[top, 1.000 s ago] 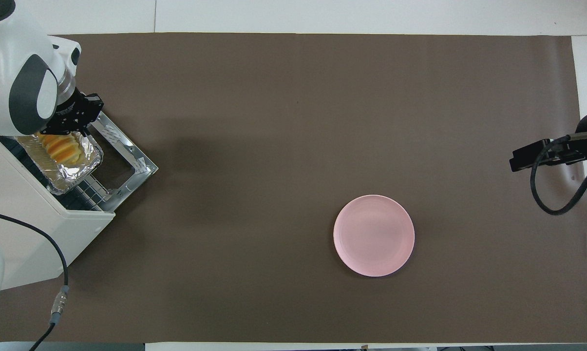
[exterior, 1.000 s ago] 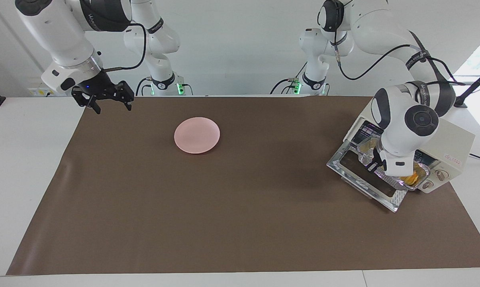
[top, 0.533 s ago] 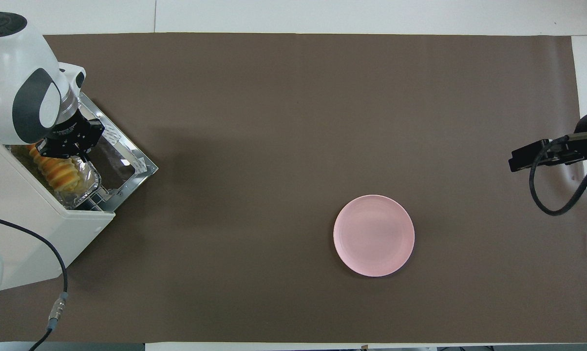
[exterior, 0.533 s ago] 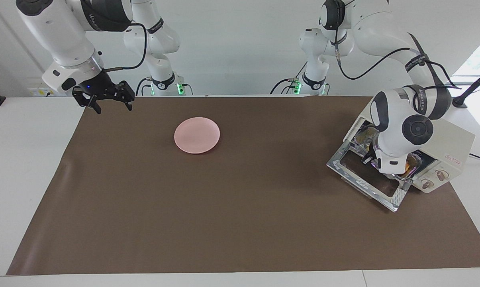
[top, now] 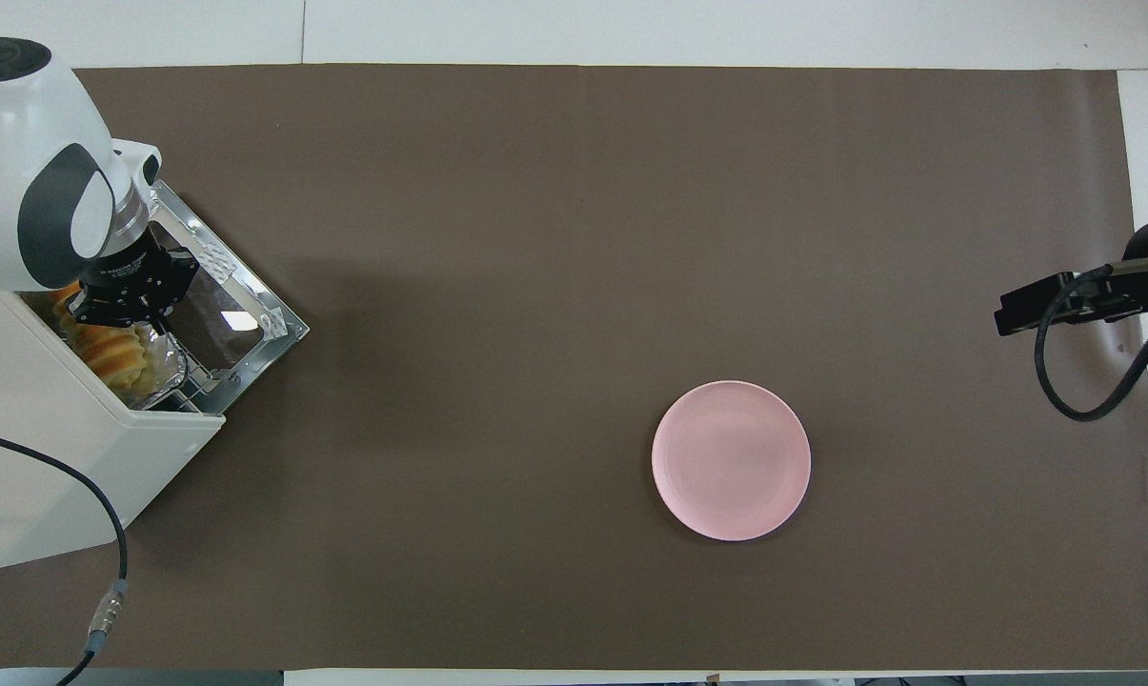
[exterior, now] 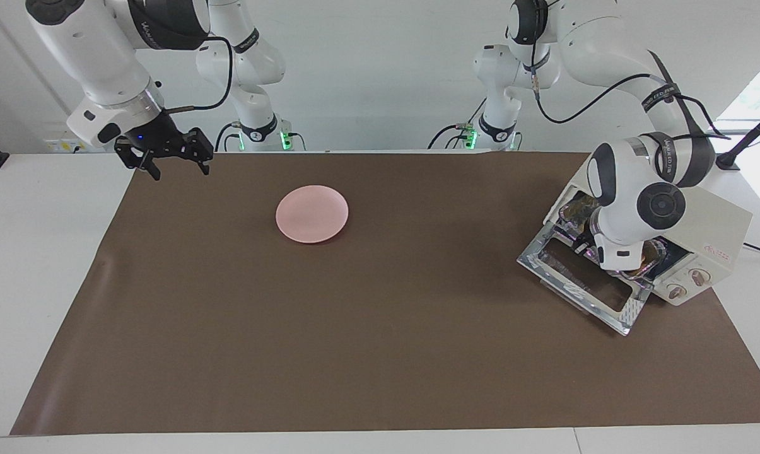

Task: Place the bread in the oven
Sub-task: 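Release the tray and withdraw the left gripper from the oven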

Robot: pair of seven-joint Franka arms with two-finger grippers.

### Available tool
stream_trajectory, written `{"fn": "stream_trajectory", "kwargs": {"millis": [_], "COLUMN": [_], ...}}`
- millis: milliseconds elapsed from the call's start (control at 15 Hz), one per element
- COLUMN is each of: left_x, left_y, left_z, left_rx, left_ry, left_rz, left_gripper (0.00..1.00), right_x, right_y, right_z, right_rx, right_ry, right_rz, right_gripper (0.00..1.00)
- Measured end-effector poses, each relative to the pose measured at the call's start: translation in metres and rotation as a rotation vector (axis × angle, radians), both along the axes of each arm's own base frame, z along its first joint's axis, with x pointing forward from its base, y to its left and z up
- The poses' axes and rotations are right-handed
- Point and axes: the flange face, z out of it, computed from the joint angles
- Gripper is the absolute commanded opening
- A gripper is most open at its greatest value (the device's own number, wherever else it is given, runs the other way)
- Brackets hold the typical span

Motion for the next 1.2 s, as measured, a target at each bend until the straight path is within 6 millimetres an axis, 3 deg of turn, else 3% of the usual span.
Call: {"fn": "stream_trajectory", "kwargs": {"millis": [467,867,933,1000,1067,1133,1200], "left_x": [0.004,-0.002,-0.002,-0.002,-0.001,-0.001,0.0], "left_y": [0.018,0.028,0.028,0.028,0.028,0.029,0.029], "left_z": [0.003,-0.007,-0.007,-0.007,-0.006,-0.005,-0.004], "left_rx": [0.059,0.08,0.08,0.079,0.078,0.077,0.076], "left_ry": [-0.054,-0.038,-0.041,-0.045,-0.053,-0.058,-0.061], "left_rz": [0.071,0.103,0.102,0.101,0.098,0.096,0.094], "left_gripper": [0.0,0.0,0.15,0.21,0.41,0.87,1.0], "right_x": [0.0,0.0,0.0,0.0,0.0,0.0,0.0], "right_y": [0.0,0.0,0.0,0.0,0.0,0.0,0.0], "right_z": [0.0,0.0,0.0,0.0,0.0,0.0,0.0], "right_rx": [0.0,0.0,0.0,0.0,0.0,0.0,0.0], "right_ry": [0.0,0.0,0.0,0.0,0.0,0.0,0.0], "right_rz": [0.0,0.0,0.0,0.0,0.0,0.0,0.0], "right_gripper": [1.0,1.0,1.0,1.0,1.0,1.0,1.0]}}
